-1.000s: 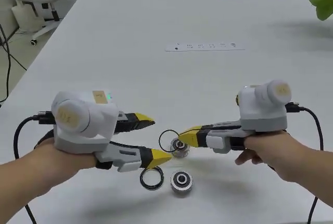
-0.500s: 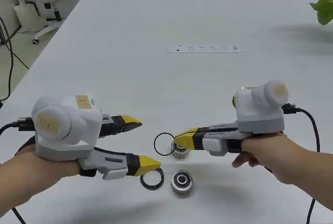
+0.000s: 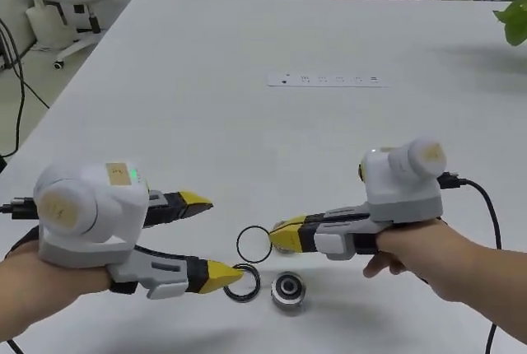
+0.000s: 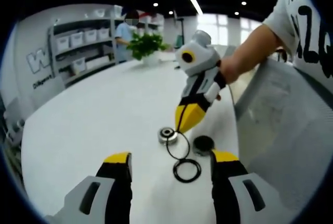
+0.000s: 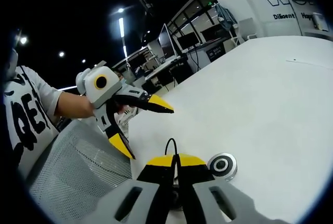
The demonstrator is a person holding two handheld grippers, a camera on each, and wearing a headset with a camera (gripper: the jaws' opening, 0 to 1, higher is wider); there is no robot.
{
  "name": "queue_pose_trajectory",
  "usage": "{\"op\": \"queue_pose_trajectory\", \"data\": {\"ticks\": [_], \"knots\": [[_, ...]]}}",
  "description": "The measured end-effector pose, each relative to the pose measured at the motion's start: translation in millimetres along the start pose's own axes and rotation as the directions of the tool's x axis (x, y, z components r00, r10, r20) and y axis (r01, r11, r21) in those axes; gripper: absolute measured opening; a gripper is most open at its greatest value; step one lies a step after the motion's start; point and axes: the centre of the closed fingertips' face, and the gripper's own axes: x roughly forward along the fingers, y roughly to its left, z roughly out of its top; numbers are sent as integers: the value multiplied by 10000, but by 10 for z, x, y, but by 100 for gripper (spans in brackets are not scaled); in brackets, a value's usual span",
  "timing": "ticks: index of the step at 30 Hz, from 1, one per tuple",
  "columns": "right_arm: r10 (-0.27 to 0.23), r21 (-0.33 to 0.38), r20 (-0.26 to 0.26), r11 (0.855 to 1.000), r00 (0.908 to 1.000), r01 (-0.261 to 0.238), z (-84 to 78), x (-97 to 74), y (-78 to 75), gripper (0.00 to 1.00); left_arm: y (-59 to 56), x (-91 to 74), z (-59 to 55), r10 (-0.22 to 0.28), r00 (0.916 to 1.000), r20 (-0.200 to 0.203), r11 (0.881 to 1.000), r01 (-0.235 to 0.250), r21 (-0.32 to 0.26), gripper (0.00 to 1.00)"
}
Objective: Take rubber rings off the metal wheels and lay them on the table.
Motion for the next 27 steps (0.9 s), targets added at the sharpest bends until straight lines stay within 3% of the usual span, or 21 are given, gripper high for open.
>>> {"op": "queue_pose_trajectory", "data": {"ticks": [27], "knots": [[397,182,-1088,9991,9933,-380,-267,186,47,0,3,-127,-178,248,9995,-171,9996,-250,-121,64]]}}
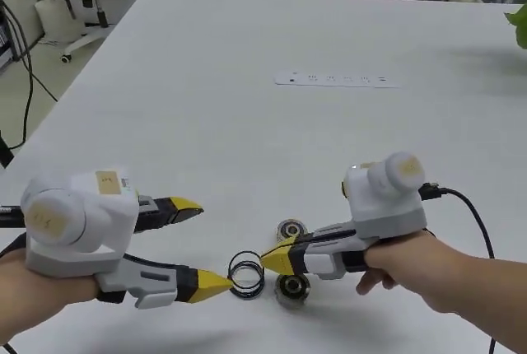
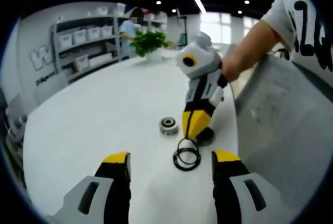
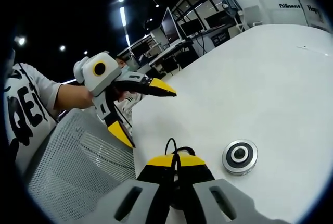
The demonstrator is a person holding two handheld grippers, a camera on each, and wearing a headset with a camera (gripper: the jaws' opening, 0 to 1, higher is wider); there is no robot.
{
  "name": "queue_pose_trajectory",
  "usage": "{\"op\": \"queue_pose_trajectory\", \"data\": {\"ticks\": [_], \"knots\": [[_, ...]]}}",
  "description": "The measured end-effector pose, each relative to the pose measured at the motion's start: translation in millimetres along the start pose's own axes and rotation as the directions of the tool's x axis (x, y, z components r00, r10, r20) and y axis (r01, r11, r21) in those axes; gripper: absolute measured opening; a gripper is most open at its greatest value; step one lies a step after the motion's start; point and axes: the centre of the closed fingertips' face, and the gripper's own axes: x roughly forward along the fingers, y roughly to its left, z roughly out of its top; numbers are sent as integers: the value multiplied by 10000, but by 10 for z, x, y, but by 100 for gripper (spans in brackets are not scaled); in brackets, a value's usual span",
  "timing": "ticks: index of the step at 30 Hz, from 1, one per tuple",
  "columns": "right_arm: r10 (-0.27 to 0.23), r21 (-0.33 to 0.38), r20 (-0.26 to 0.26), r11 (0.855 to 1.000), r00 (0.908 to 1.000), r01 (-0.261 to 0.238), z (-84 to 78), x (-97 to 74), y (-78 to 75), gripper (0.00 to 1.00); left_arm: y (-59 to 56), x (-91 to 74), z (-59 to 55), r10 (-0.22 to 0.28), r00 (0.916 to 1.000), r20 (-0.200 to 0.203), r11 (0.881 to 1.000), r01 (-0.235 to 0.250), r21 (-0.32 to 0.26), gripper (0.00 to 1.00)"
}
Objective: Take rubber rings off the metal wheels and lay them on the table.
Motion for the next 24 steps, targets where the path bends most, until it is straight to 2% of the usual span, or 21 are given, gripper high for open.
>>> {"op": "queue_pose_trajectory", "data": {"ticks": [7,12,24], "knots": [[28,22,-167,10000,9999,-28,-42,39,9,0,-43,11,-40,-54,10000,-29,10000,54,-68,64],[36,42,-344,10000,9994,-35,-82,66,16,0,-28,8,-62,-25,10000,-72,10000,25,-48,64],[-421,101,-461,9990,9981,426,-114,81,-82,1,-35,5,-92,-36,9999,-127,10000,35,-64,64]]}}
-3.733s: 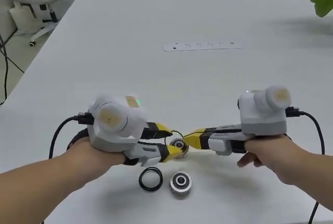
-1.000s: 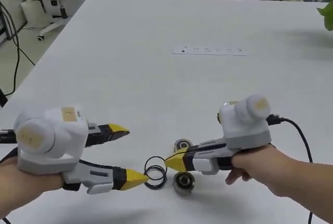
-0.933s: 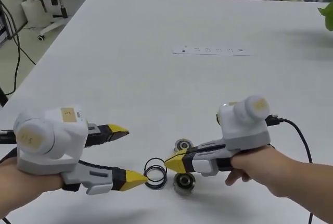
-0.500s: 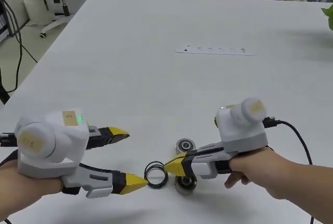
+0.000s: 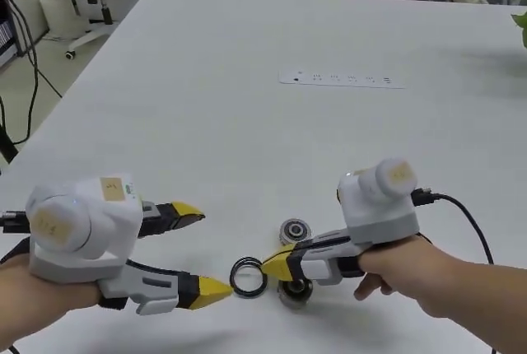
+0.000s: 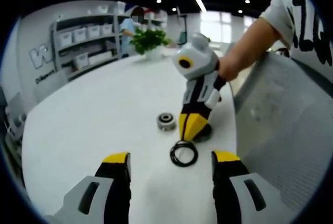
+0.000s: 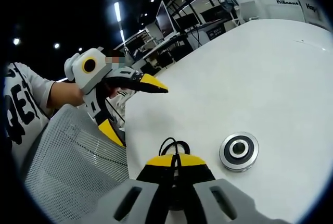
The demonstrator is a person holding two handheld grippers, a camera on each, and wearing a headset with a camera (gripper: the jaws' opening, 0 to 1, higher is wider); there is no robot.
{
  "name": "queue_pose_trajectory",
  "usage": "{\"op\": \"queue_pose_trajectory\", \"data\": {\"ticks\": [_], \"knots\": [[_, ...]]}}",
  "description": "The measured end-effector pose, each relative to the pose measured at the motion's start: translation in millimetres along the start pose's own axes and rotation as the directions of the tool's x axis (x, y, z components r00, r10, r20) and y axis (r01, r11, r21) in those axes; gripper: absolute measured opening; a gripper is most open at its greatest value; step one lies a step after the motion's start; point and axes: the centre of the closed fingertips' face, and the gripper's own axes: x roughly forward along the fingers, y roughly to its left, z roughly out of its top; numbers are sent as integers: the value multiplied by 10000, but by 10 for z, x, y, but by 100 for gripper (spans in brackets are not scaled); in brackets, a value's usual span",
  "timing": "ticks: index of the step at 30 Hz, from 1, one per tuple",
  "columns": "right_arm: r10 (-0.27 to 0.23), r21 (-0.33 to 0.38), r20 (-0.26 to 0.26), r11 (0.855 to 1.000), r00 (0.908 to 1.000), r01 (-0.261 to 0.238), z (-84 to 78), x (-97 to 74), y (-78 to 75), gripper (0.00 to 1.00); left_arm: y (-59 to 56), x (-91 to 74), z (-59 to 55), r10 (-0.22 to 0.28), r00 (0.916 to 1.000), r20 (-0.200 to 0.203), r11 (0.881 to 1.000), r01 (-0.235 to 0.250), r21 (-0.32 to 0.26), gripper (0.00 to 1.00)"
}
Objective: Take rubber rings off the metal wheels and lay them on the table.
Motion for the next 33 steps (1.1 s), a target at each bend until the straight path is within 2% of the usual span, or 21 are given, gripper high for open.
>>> {"op": "queue_pose_trajectory", "data": {"ticks": [11,15,22,33], "knots": [[-214,-201,-58,9996,9998,213,-9,-8,-29,8,1,6,-18,-20,10000,-87,10000,20,2,64],[-273,-217,27,9994,9996,273,7,-34,-38,10,-14,21,8,-65,10000,-75,10000,65,38,64],[-332,-207,366,9992,9988,340,102,-108,-30,14,-23,19,84,-73,10000,1,9999,73,115,64],[-554,-212,984,9981,9936,578,269,-290,-46,18,7,-4,143,-21,10000,66,9997,19,237,65]]}}
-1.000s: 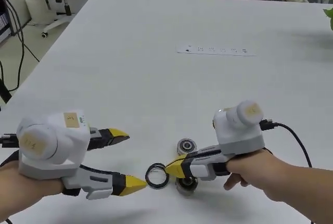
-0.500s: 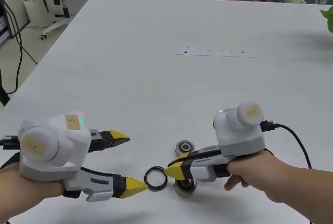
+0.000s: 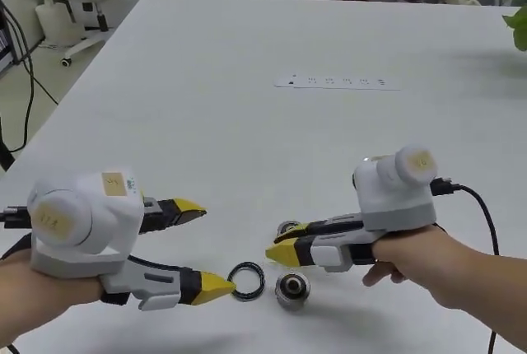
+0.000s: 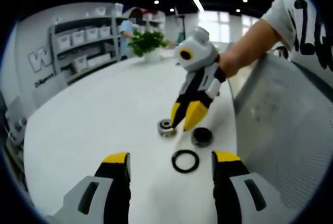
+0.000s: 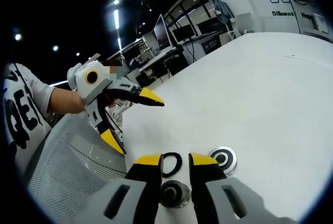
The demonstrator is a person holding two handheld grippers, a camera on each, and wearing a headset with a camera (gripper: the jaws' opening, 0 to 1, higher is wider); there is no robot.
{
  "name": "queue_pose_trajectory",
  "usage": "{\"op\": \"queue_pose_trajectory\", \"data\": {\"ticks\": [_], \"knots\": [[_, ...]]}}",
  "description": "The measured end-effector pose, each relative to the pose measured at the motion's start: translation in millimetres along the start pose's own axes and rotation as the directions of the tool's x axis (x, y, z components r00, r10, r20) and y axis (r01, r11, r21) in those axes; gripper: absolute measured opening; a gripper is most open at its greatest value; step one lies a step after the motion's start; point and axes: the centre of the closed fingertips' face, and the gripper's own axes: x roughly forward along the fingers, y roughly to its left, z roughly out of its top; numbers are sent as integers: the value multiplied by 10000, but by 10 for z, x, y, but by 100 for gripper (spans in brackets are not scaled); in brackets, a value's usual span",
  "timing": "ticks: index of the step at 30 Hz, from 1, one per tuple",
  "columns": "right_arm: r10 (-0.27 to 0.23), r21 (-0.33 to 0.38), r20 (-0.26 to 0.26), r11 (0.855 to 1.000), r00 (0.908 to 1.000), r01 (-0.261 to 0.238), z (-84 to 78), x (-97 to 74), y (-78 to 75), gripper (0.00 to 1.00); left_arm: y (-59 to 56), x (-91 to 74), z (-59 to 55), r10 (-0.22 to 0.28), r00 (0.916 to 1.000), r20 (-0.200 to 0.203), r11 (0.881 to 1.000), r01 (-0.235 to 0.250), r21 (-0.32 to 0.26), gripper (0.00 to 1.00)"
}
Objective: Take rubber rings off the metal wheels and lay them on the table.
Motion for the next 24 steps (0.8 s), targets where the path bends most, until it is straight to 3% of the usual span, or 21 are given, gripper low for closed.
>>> {"op": "queue_pose_trajectory", "data": {"ticks": [13,24], "knots": [[-400,-337,748,9985,9964,427,223,-243,-41,25,40,-33,126,44,9999,116,9996,-47,263,66],[-486,-1204,892,9910,9948,592,315,-409,58,32,42,-93,209,43,9998,172,9992,-49,390,68]]}}
